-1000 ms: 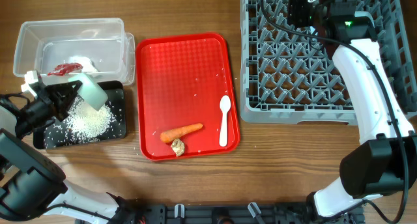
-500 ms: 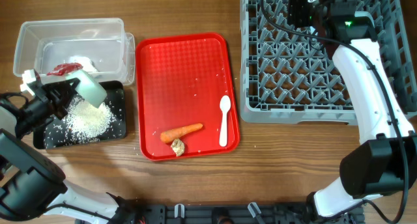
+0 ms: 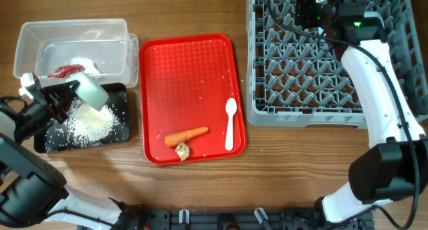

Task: Sort waste into correct bins and load items into the dishwasher rack
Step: 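Hold the bowl tilted over the black tray to empty it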

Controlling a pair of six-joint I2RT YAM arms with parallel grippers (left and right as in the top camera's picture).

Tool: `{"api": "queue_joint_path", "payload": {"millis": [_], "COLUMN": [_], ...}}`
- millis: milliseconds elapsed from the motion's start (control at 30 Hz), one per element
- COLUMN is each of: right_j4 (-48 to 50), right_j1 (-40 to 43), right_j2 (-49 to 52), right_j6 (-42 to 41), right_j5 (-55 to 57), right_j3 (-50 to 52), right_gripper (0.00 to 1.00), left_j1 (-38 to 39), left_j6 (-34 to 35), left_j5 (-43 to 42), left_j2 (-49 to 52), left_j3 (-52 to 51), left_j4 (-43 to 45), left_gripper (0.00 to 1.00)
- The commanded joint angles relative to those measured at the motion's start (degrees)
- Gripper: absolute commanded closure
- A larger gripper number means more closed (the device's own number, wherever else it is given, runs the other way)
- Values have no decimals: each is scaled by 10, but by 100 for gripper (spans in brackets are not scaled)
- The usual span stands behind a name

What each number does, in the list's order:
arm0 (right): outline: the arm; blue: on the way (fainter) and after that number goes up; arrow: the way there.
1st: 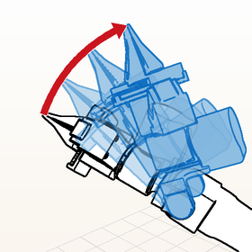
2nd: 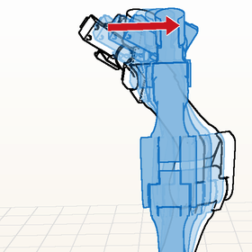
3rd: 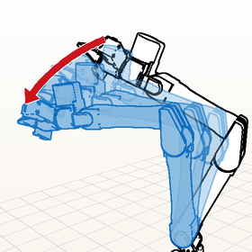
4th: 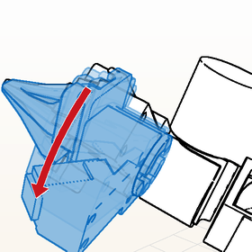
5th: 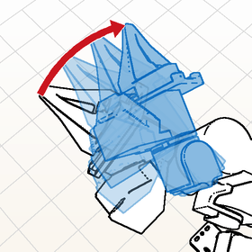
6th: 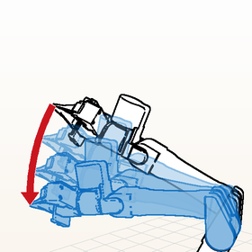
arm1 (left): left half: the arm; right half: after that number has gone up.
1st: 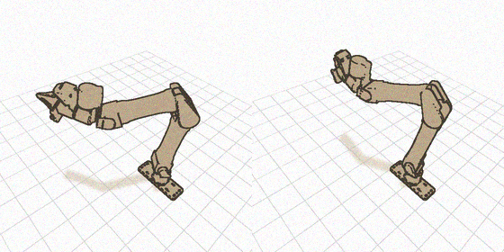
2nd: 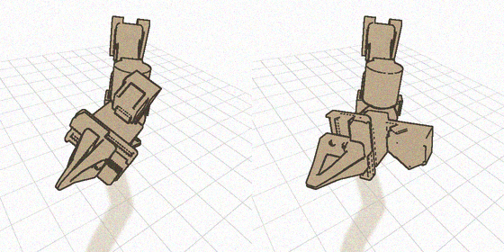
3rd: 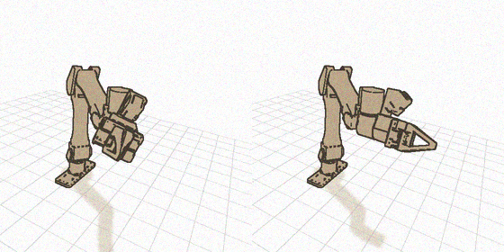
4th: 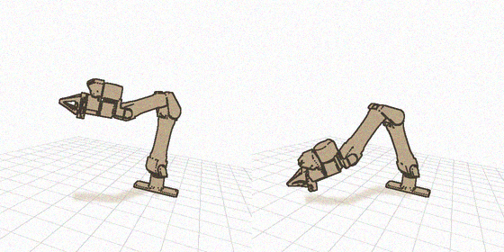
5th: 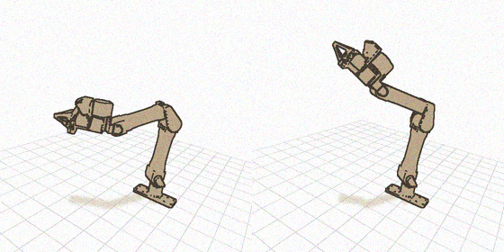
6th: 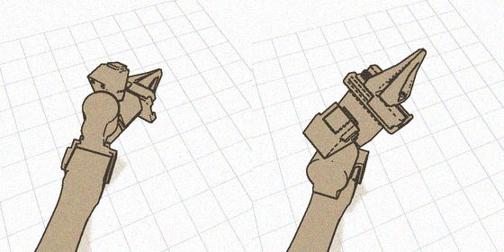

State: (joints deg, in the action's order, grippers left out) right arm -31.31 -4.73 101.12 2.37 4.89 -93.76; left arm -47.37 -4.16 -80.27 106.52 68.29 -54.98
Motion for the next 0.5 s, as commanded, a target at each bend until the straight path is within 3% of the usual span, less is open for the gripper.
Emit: {"api": "queue_joint_path", "payload": {"millis": [0,333,367,400,467], "right_j4": [-1,-5,-5,-5,-5], "right_j1": [-1,-1,-1,-1,-1], "right_j2": [-6,-6,-6,-6,-6], "right_j6": [-9,-9,-9,-9,-9], "right_j5": [-11,-11,-11,-11,-11], "right_j3": [-3,-3,-3,-3,-3], "right_gripper": [19,19,20,19,19], "left_j1": [-4,-4,-4,-4,-4], "left_j6": [-3,8,-4,-61,-111], "left_j5": [23,20,-10,-66,-100], "left_j2": [3,3,3,3,3], "left_j3": [-1,-1,-1,-1,-1], "left_j4": [-6,-18,-29,-51,-68], "left_gripper": [96,96,96,96,96]}}
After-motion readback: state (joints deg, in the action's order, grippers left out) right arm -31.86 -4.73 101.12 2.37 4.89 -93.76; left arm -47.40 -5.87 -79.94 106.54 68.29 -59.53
